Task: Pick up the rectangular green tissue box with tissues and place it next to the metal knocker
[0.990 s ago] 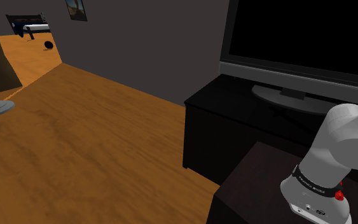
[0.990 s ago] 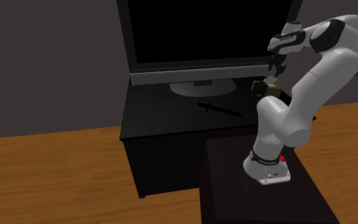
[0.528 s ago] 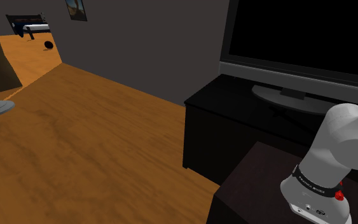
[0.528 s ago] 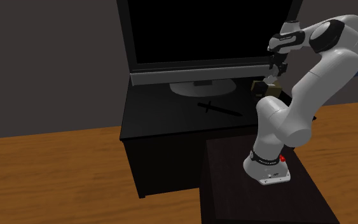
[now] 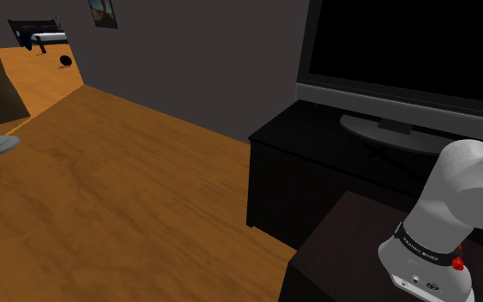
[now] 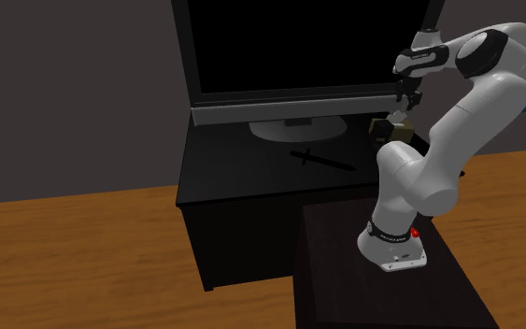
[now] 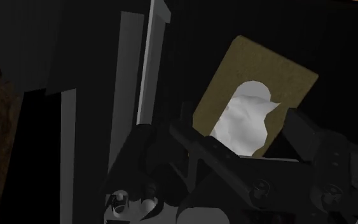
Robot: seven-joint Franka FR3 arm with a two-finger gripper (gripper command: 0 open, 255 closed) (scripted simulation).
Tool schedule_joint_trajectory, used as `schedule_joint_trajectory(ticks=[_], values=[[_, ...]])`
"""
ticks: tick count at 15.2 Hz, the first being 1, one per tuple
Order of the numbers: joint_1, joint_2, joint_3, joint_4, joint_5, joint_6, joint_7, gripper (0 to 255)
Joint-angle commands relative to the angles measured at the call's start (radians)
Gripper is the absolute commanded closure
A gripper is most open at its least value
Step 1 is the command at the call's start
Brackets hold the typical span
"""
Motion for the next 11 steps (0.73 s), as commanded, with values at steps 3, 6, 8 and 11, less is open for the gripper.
schedule_joint_trajectory(ticks=[3,6,8,11], values=[[-0.014,-0.088,-0.035,0.030,-0.001,0.131,-0.026,255],[-0.027,-0.083,-0.027,0.021,0.003,0.132,-0.029,255],[-0.050,-0.078,-0.021,-0.007,0.002,0.150,-0.029,255],[-0.108,-0.024,0.023,-0.102,-0.015,0.238,-0.003,0]])
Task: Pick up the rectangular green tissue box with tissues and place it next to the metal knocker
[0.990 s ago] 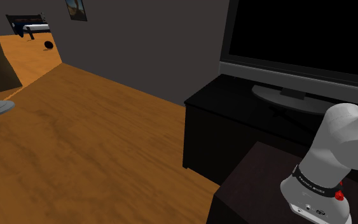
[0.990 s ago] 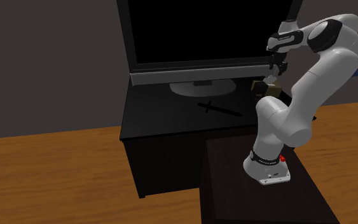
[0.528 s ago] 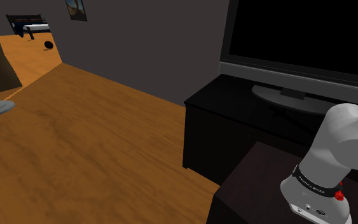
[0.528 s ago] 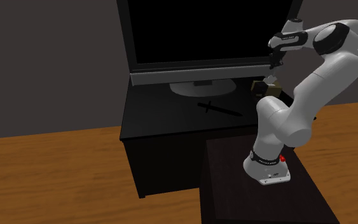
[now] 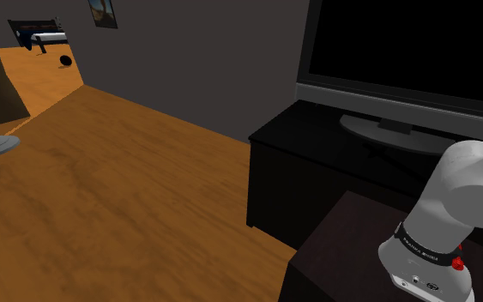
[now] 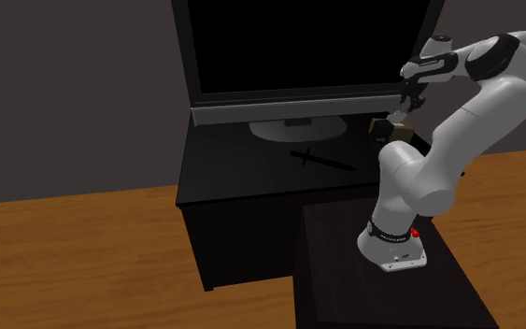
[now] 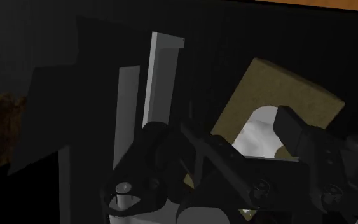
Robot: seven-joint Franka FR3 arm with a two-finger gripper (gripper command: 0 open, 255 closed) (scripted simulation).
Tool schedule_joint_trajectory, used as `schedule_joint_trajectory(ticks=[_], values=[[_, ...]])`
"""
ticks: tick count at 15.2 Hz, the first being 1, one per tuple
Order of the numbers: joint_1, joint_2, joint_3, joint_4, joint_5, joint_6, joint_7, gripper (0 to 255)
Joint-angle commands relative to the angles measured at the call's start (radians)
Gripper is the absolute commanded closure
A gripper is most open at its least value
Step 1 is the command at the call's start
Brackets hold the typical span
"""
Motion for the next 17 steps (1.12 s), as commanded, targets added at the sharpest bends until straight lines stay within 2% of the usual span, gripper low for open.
schedule_joint_trajectory(ticks=[1,5,7,9,10,11,14,15,17], values=[[-0.094,0.079,0.056,-0.143,-0.031,0.145,0.040,0],[-0.338,0.324,0.214,-0.454,-0.148,0.529,0.198,0],[-0.475,0.474,0.314,-0.558,-0.213,0.720,0.305,0],[-0.215,0.465,0.048,-0.532,-0.266,0.728,0.351,0],[-0.123,0.448,-0.046,-0.515,-0.316,0.724,0.391,0],[-0.069,0.422,-0.101,-0.496,-0.378,0.712,0.439,0],[0.042,0.353,-0.209,-0.444,-0.519,0.683,0.544,0],[0.057,0.340,-0.223,-0.435,-0.542,0.678,0.560,0],[0.055,0.340,-0.222,-0.435,-0.543,0.677,0.561,0]])
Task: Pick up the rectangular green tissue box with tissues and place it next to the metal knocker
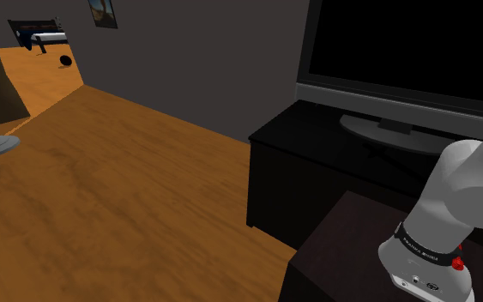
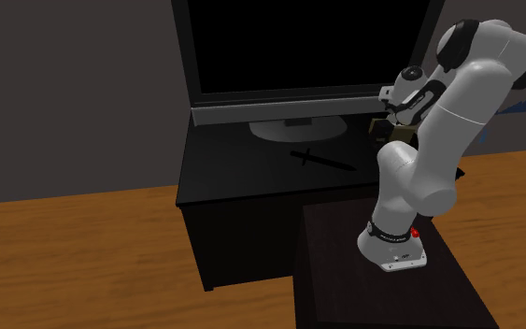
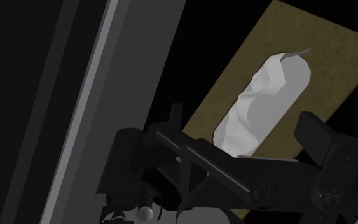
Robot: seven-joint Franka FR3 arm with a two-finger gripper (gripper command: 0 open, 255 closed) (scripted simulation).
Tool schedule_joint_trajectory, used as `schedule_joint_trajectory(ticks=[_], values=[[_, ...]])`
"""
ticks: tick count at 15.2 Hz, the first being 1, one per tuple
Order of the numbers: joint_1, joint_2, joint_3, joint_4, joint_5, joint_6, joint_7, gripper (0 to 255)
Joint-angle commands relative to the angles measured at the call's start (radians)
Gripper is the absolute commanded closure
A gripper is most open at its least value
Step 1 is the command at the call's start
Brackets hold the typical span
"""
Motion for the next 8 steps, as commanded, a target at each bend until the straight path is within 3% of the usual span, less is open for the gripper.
schedule_joint_trajectory(ticks=[1,5,6,8], values=[[0.006,-0.004,-0.006,0.003,-0.009,-0.002,0.006,0],[0.006,-0.004,-0.006,0.003,-0.009,-0.002,0.006,0],[0.006,-0.004,-0.006,0.003,-0.009,-0.002,0.006,255],[0.006,-0.004,-0.006,0.003,-0.009,-0.002,0.006,255]])
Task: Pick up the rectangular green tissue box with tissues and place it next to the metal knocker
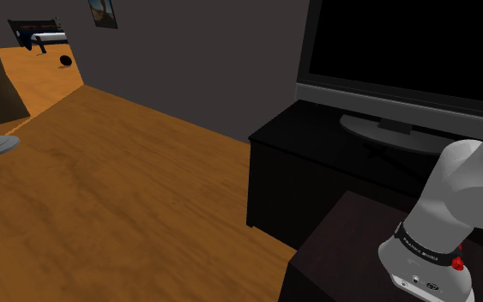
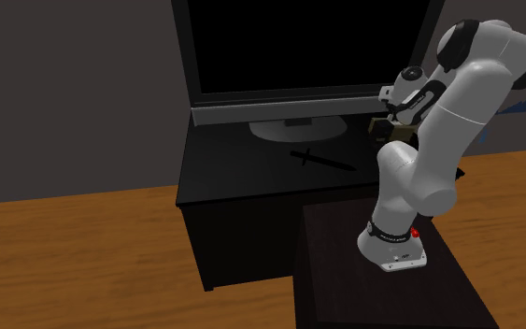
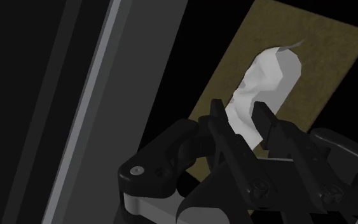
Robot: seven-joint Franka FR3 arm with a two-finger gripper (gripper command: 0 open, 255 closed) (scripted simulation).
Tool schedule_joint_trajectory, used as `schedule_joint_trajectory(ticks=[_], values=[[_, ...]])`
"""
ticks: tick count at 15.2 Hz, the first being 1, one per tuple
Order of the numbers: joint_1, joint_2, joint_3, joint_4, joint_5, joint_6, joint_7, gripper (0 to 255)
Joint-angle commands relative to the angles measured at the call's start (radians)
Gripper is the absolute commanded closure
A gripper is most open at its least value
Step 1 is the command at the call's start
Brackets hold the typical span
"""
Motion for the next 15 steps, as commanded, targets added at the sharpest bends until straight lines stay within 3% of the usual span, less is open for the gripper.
schedule_joint_trajectory(ticks=[1,7,11,15], values=[[0.000,-0.001,-0.001,-0.002,0.000,-0.001,0.000,255],[0.000,-0.001,-0.001,-0.002,0.000,-0.001,0.000,255],[-0.110,0.047,0.120,-0.025,0.175,-0.003,-0.147,255],[-0.277,0.086,0.303,-0.041,0.348,-0.015,-0.290,255]])
